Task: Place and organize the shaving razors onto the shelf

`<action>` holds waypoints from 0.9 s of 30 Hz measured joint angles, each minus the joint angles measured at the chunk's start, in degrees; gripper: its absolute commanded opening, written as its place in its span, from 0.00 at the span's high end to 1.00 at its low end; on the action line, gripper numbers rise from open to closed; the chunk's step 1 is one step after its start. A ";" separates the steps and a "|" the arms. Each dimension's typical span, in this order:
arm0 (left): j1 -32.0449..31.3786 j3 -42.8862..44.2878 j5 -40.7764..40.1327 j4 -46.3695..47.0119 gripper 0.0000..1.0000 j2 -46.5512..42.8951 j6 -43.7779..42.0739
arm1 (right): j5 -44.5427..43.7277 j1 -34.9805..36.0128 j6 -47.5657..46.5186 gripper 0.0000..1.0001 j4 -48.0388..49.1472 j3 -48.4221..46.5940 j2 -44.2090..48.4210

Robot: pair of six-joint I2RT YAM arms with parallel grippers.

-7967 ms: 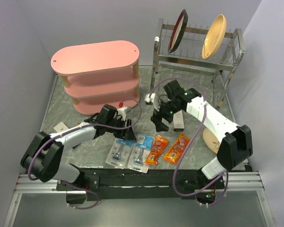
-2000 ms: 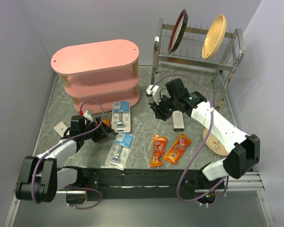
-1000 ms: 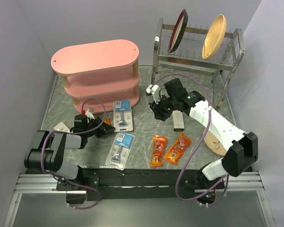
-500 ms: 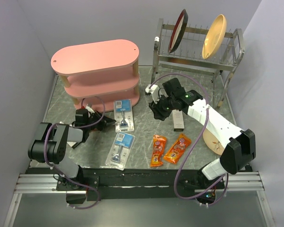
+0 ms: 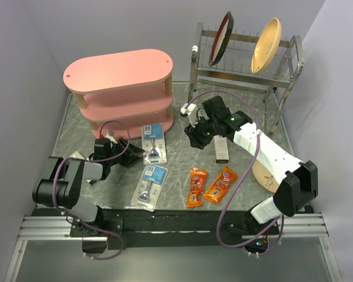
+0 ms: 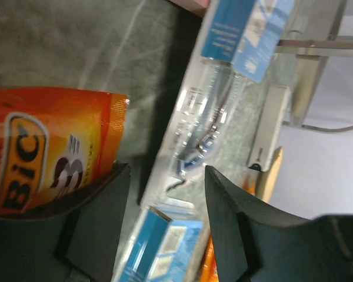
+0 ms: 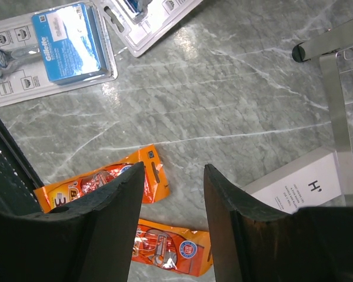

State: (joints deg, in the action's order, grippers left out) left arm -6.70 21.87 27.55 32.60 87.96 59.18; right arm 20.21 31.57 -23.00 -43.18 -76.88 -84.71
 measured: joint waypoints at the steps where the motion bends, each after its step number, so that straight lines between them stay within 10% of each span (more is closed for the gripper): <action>1: -0.11 0.00 -0.20 0.57 0.41 0.79 -0.37 | 0.00 0.00 0.04 0.47 0.00 0.00 0.00; 20: -5.25 1.75 -0.35 10.01 0.89 8.76 -6.58 | 0.04 -0.02 1.11 0.46 0.33 0.39 0.04; 27: -5.11 2.56 -0.20 9.97 0.93 7.82 -5.60 | 0.02 0.00 1.14 0.46 0.33 0.37 0.04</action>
State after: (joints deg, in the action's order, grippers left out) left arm -11.81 24.43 27.35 42.57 95.79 53.58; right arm 20.23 31.57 -21.87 -42.85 -76.51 -84.66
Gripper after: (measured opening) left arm 0.169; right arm 0.543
